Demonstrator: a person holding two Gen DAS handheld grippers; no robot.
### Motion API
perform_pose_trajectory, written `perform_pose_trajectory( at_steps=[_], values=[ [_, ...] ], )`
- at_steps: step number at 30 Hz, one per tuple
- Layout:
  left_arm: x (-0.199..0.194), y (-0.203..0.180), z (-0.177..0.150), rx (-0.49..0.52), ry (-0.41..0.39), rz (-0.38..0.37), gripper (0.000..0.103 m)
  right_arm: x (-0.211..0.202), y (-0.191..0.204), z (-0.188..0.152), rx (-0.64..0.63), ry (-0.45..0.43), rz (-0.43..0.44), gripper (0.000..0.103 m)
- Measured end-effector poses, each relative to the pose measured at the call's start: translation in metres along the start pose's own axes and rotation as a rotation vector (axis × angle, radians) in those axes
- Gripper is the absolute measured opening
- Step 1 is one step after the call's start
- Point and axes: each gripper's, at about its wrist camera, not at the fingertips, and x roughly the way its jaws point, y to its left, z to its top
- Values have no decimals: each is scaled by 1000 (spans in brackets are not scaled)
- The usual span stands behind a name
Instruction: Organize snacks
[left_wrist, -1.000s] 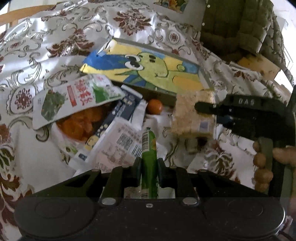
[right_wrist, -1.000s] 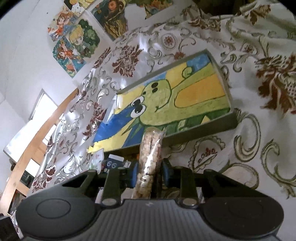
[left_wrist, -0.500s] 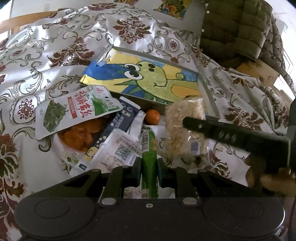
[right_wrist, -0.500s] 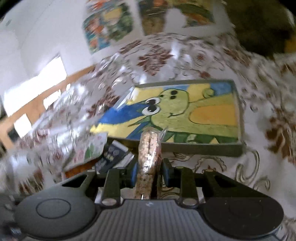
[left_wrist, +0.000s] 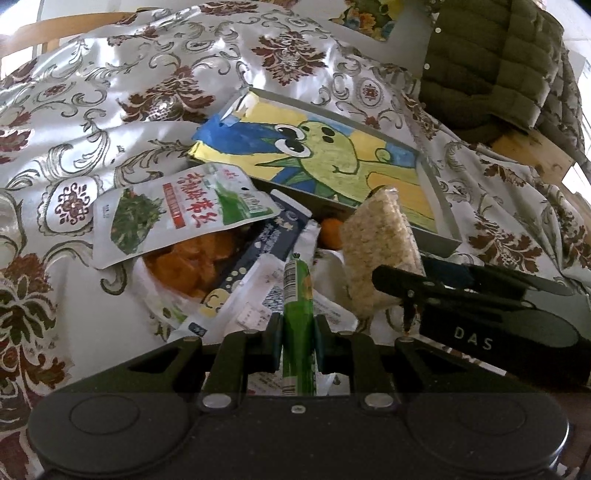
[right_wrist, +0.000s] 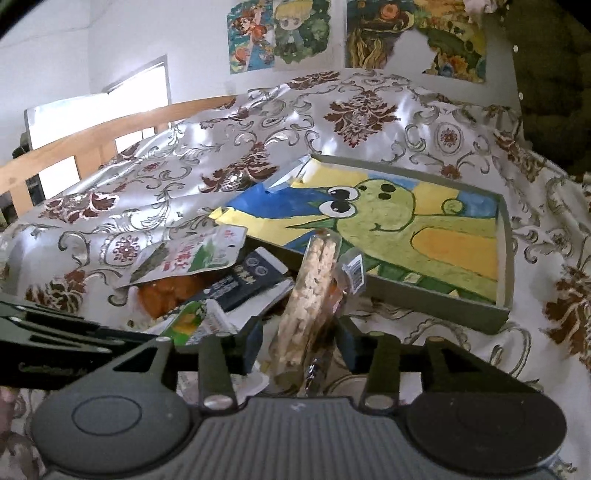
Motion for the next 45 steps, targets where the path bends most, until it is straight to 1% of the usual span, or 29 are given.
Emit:
perform_pose_trajectory(
  at_steps=[3, 5, 6, 8, 11, 15, 17, 19, 23, 24, 25, 27, 29, 30, 32, 33, 34, 35, 37, 40, 45],
  values=[
    [-2, 4, 0, -11, -4, 7, 18, 3, -1, 0, 12, 16, 27, 51],
    [-3, 6, 1, -16, -9, 10, 18, 5, -2, -1, 30, 30, 66, 52],
    [-4, 8, 1, -22, -13, 12, 18, 5, -2, -2, 37, 35, 87, 55],
    [-5, 12, 2, -36, -22, 16, 18, 5, -2, -2, 42, 48, 113, 56],
    [-6, 17, 4, -52, -30, 22, 18, 8, -2, -4, 30, 76, 92, 58],
    [-8, 21, 5, -65, -39, 25, 18, 10, -5, -6, 19, 103, 30, 57],
    [-8, 22, 5, -68, -39, 23, 18, 11, -8, -8, 23, 124, 10, 52],
    [-8, 22, 5, -68, -38, 22, 18, 12, -10, -10, 23, 143, 2, 42],
    [-8, 22, 4, -74, -35, 21, 18, 15, -5, -13, -30, 159, -7, 44],
    [-7, 22, 3, -75, -34, 21, 18, 16, -3, -13, -45, 165, -5, 49],
    [-7, 22, 2, -75, -32, 20, 18, 17, -1, -14, -60, 176, -5, 52],
    [-7, 22, 2, -75, -29, 21, 18, 21, 4, -18, -92, 197, -5, 52],
    [-6, 22, 1, -78, -26, 19, 18, 21, 8, -21, -122, 204, -15, 40],
    [-6, 22, 0, -78, -25, 17, 18, 20, 8, -20, -125, 201, -18, 36],
    [-5, 20, 0, -75, -27, 14, 18, 17, 6, -19, -97, 195, -14, 31],
    [-5, 20, -1, -74, -28, 14, 18, 16, 4, -18, -88, 193, -21, 25],
    [-5, 19, 0, -73, -29, 12, 18, 15, 3, -18, -79, 193, -34, 21],
    [-6, 19, 0, -73, -31, 8, 18, 13, 2, -18, -75, 183, -42, 20],
    [-6, 17, 1, -71, -36, 4, 18, 8, 2, -15, -84, 164, -72, 13],
    [-7, 13, 5, -62, -43, -2, 18, 3, 6, -13, -122, 131, -132, 8],
    [-7, 7, 20, -55, -71, -11, 18, -1, 9, -8, -184, 74, -217, 6]
  ],
)
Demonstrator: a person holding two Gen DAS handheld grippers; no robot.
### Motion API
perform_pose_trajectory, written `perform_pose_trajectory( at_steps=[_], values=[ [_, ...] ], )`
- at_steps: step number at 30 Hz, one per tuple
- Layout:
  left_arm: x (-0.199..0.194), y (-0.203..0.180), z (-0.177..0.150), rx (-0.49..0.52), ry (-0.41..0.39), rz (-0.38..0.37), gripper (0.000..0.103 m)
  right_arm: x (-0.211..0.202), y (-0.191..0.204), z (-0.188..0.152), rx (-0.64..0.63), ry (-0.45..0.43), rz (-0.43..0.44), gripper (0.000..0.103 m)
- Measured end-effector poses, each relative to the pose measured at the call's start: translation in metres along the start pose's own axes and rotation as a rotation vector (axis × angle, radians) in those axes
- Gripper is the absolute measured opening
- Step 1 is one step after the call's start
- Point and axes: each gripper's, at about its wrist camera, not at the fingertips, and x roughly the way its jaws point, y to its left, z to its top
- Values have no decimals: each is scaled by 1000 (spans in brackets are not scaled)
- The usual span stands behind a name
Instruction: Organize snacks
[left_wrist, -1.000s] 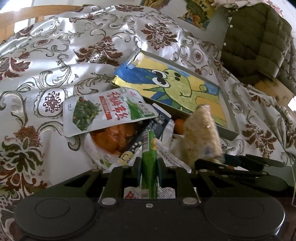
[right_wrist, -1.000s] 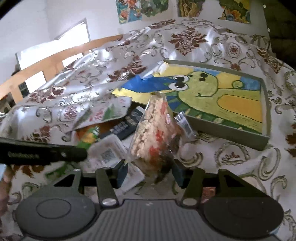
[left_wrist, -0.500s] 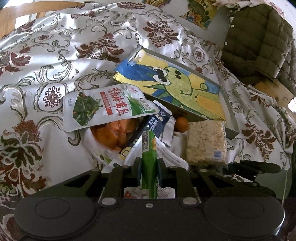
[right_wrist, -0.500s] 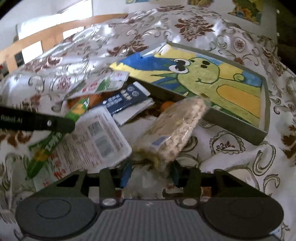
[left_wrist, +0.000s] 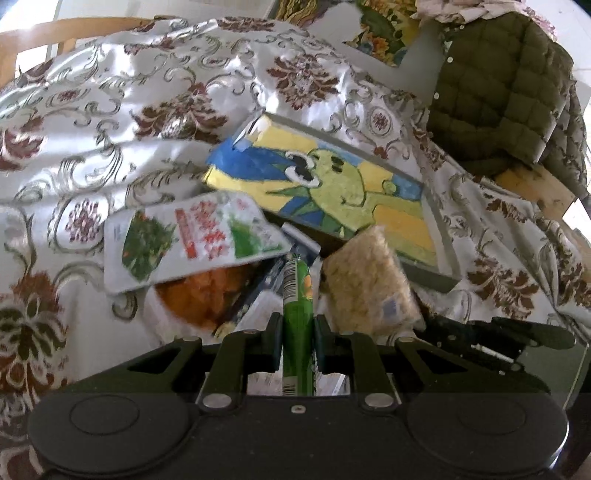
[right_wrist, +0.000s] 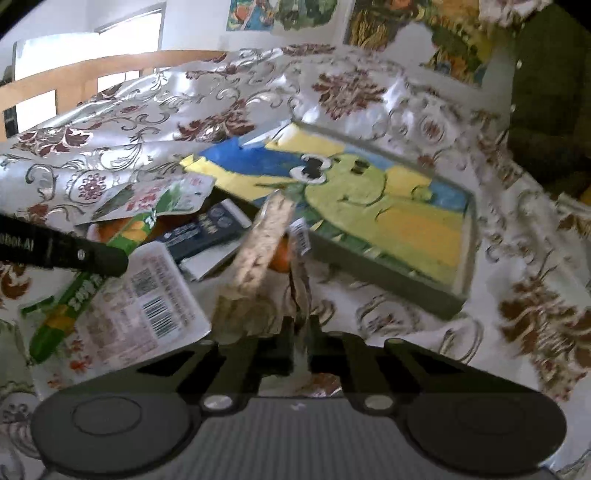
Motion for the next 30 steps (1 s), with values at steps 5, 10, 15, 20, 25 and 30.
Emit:
perform_pose_trajectory(
  at_steps=[5, 10, 15, 20, 25, 30],
  values=[
    [2, -7, 19, 11, -38, -11, 18, -7, 5, 2, -79, -63, -87, 5],
    [9, -12, 36, 0, -61, -23, 18, -17, 4, 8, -104, -137, -146, 5],
    [21, -20, 57, 15, -84, -28, 18, -26, -12, 20, -71, -230, -221, 5],
    [49, -30, 82, 6, -88, -21, 18, -8, -47, 40, 61, -286, -210, 5],
    [88, -43, 105, -9, -78, -14, 18, 28, -78, 45, 184, -261, -167, 5],
    [127, -62, 124, 18, -75, 1, 18, 56, -99, 39, 287, -225, -116, 6]
  ],
)
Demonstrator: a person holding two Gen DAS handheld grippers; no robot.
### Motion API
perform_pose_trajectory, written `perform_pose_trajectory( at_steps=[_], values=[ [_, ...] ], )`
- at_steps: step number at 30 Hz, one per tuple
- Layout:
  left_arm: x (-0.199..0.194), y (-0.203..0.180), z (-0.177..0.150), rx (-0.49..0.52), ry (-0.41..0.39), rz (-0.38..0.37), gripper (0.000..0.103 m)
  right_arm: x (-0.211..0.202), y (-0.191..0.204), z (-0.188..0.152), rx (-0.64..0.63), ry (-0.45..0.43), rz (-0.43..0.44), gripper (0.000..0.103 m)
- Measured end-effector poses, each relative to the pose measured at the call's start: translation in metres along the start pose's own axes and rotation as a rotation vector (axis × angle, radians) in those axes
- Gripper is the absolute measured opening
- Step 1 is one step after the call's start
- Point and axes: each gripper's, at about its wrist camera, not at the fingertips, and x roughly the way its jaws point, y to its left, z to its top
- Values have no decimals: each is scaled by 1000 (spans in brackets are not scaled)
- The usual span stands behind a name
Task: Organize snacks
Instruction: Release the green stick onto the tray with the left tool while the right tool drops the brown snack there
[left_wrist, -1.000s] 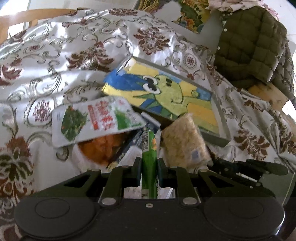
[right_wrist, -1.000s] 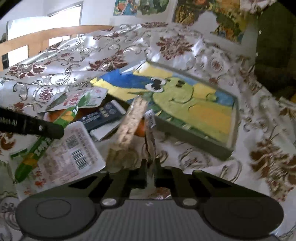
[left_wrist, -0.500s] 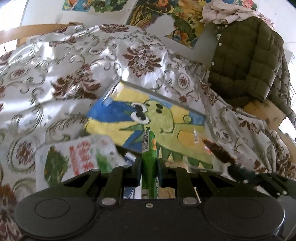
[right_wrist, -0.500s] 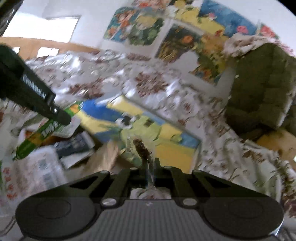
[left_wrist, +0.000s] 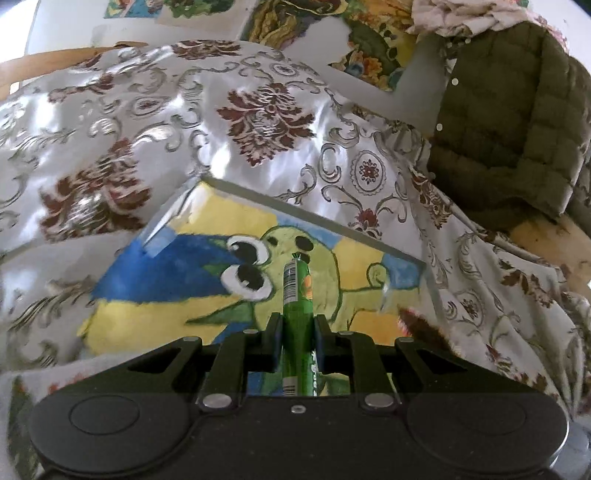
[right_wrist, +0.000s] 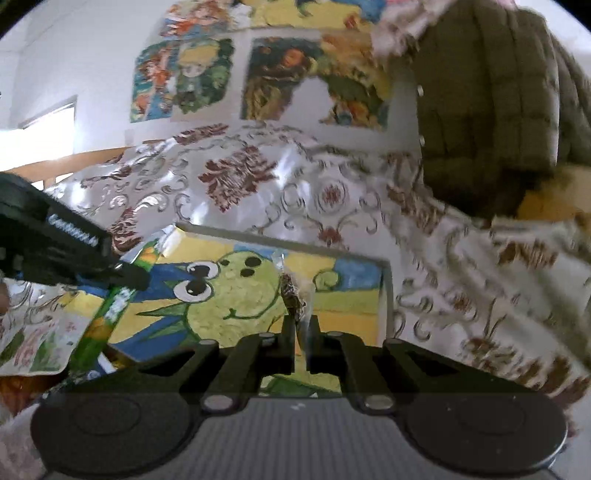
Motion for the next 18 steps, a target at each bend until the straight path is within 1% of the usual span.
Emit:
perform_pose_trajectory(
  at_steps=[7, 14, 18],
  values=[
    [50, -20, 9, 29, 9, 43, 19, 25, -11, -12, 70, 55, 37, 7],
    [82, -27, 8, 28, 10, 91, 19, 35, -14, -22, 65, 107, 28, 9],
    [91, -31, 8, 23, 14, 103, 19, 38, -16, -22, 79, 117, 34, 17]
  ],
)
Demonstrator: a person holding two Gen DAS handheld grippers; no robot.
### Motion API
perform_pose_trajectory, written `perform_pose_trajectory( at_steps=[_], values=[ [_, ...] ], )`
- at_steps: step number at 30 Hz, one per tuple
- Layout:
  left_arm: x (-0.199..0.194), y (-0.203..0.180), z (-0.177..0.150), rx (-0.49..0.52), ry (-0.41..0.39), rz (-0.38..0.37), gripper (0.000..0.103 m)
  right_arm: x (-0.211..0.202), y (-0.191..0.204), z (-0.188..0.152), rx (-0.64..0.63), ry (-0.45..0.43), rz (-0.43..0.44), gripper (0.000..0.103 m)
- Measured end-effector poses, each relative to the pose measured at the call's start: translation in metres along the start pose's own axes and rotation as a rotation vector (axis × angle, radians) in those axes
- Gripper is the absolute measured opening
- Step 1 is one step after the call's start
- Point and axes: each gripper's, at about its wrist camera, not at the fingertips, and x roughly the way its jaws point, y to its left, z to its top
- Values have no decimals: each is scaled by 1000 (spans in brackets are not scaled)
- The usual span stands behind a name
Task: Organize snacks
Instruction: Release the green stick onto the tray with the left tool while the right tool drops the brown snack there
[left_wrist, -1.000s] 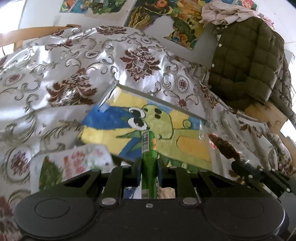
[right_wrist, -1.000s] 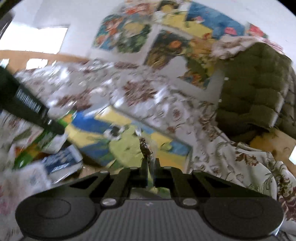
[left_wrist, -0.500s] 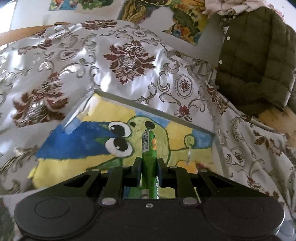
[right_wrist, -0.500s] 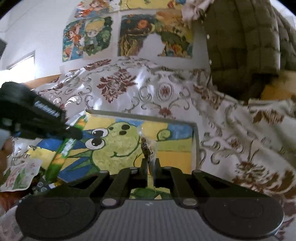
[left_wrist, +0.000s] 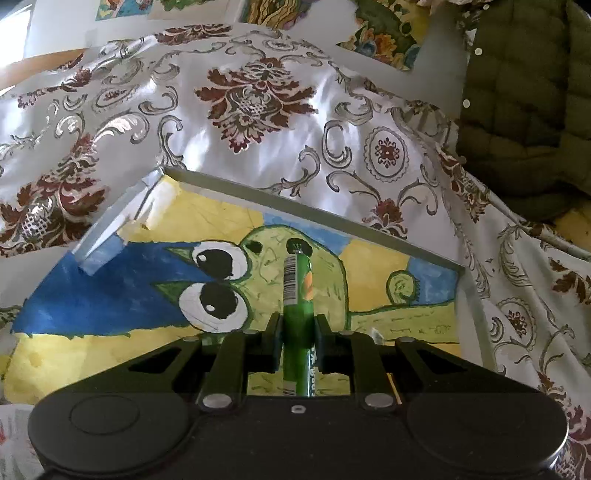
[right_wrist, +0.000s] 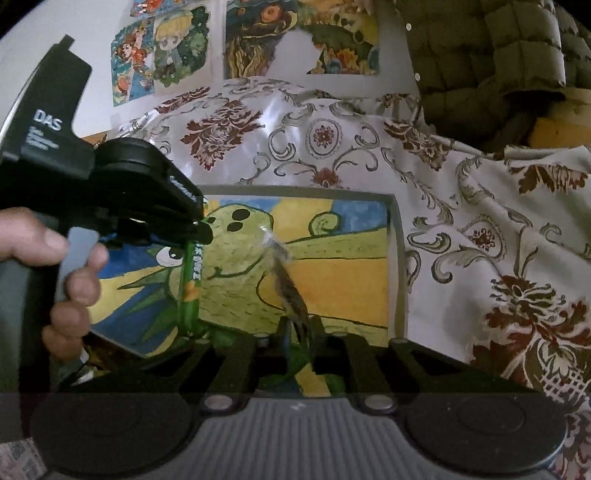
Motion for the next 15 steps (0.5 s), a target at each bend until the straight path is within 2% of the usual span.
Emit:
perform_pose_trajectory(
  at_steps=[3, 6, 8, 9, 11, 13, 15],
  values=[
    [2, -4, -2, 20, 11, 6, 19, 1, 1, 0, 3, 7, 2, 20],
    [-1, -5, -2, 27, 9, 3, 24, -1, -1, 0, 19, 1, 13, 45],
    [-5, -6, -1, 29, 8, 0, 42, -3, -1, 2, 24, -3, 17, 54],
    [-8, -6, -1, 32, 0, -1, 46, -4, -1, 2, 27, -7, 18, 59],
    [-15, -8, -1, 43, -14, 5, 65, -6, -2, 4, 32, -13, 19, 67],
    [-26, -7, 0, 52, -44, 19, 80, -9, -2, 6, 44, -26, 24, 81],
    [-40, -4, 1, 58, -79, 21, 88, -15, -2, 9, 55, -50, 28, 91]
  ],
)
